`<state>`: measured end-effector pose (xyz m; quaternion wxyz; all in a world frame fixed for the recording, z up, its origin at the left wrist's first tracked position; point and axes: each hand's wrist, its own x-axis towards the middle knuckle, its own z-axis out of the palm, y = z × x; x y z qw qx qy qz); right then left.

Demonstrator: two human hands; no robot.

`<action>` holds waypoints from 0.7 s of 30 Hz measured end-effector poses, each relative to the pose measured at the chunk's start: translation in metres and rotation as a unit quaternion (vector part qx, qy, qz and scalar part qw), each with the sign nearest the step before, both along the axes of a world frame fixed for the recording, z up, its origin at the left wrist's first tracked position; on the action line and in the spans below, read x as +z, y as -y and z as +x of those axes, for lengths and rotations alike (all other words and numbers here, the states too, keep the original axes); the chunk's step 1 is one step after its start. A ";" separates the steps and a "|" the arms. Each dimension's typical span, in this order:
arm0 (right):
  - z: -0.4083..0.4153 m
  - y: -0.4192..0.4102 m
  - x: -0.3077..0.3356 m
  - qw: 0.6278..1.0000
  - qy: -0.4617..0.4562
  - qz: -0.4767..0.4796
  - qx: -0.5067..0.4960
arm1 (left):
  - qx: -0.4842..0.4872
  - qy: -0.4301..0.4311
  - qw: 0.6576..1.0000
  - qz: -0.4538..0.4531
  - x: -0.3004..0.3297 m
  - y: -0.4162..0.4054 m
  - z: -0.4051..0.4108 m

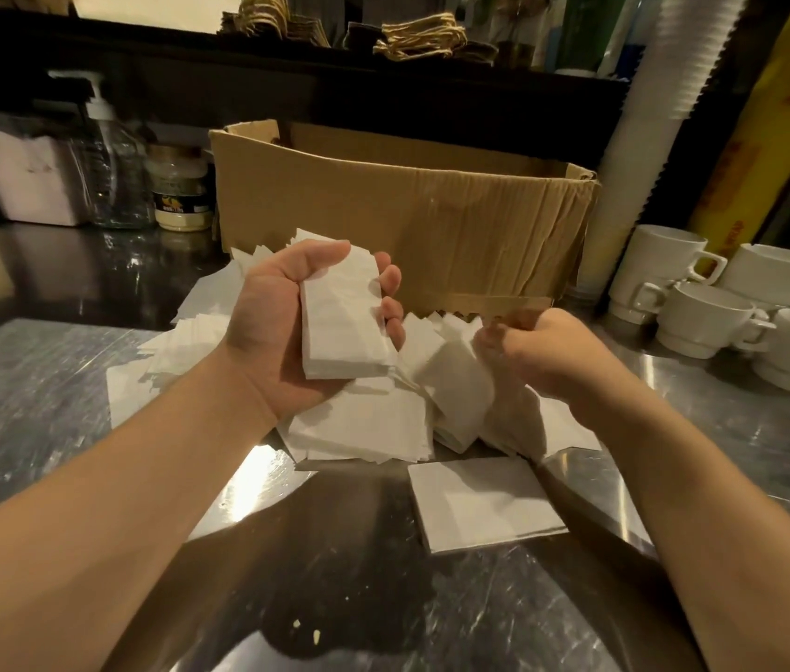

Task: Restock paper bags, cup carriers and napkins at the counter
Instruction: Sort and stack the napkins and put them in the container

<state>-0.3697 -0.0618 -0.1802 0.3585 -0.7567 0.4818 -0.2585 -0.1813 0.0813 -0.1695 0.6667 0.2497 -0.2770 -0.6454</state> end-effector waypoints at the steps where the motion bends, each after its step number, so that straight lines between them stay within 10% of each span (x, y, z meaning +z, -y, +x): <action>1: 0.002 0.002 -0.004 0.998 -0.032 -0.047 -0.015 | 0.002 0.003 1.000 0.004 0.000 0.000 -0.001; 6: -0.004 -0.021 0.004 0.970 0.030 -0.205 0.125 | -0.001 0.006 1.000 0.003 0.001 0.000 -0.002; 9: -0.004 -0.041 0.011 0.933 -0.128 -0.207 0.264 | -0.002 0.008 1.000 0.006 -0.001 0.001 -0.001; 13: 0.005 -0.047 0.008 0.893 -0.275 -0.240 0.262 | -0.009 0.013 1.000 0.007 -0.002 0.002 0.000; 21: 0.000 -0.049 0.012 0.896 -0.262 -0.247 0.259 | -0.004 0.022 1.000 0.018 -0.002 0.002 -0.001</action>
